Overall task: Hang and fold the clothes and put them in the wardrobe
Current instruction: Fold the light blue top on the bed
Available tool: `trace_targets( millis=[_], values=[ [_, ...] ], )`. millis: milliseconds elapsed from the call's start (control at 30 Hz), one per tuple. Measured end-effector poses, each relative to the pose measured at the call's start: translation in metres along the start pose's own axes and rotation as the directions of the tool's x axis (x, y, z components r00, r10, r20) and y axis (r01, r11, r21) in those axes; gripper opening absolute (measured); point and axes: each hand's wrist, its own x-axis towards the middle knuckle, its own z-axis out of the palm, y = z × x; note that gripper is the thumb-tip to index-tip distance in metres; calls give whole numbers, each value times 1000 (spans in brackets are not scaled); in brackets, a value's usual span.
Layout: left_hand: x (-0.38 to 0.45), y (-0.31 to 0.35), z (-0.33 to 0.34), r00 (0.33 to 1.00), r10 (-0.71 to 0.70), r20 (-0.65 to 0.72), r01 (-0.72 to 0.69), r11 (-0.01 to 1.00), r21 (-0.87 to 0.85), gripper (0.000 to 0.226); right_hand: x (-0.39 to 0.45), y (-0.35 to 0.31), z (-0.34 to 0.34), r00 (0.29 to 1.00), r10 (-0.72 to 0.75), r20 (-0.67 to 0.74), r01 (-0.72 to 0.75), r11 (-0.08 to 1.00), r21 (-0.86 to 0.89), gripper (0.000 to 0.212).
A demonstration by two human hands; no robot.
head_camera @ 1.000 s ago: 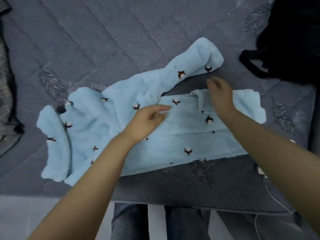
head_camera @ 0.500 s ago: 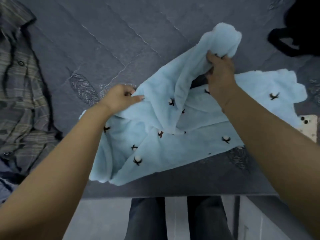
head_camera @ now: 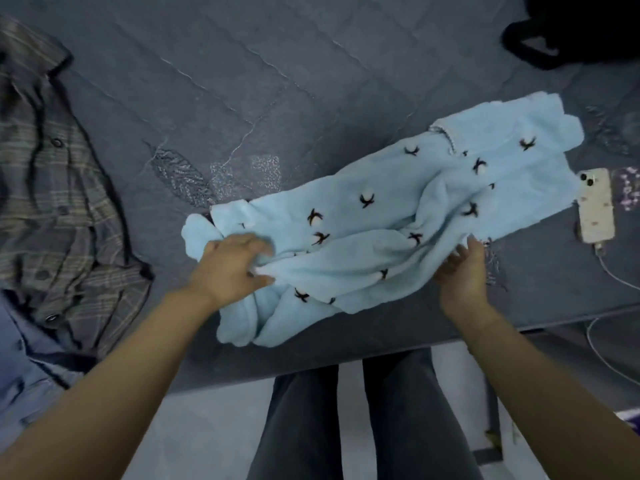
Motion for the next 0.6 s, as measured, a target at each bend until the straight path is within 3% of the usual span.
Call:
trace_targets(
  millis=[67,133,200,267,333,400,500,600],
  values=[
    [3,9,3,988,134,-77,-121,982,147,75,9,-3,6,994,-85,-68,81,995,-60,38],
    [8,20,7,971,217,-96,-201,968,149,74,15,-10,15,977,-173,-125,151,974,-169,54],
    [14,27,11,973,227,-35,-227,974,27,58,18,-16,23,969,-214,-122,190,965,-182,43],
    [17,30,10,973,221,62,-204,955,-215,48,20,-23,21,983,-146,-109,137,987,-84,37],
    [14,29,-2,964,198,179,-89,870,-484,48,16,-34,14,1000,0,26,-2,997,77,41],
    [11,23,-15,947,185,264,14,795,-607,55,11,-48,1,973,55,225,-106,970,220,45],
    [15,16,-31,952,154,266,51,774,-631,59,5,-81,-27,936,-88,340,-46,929,368,51],
    [27,22,-41,971,114,211,64,724,-687,32,7,-122,-44,905,-221,364,55,908,415,52]
  ],
)
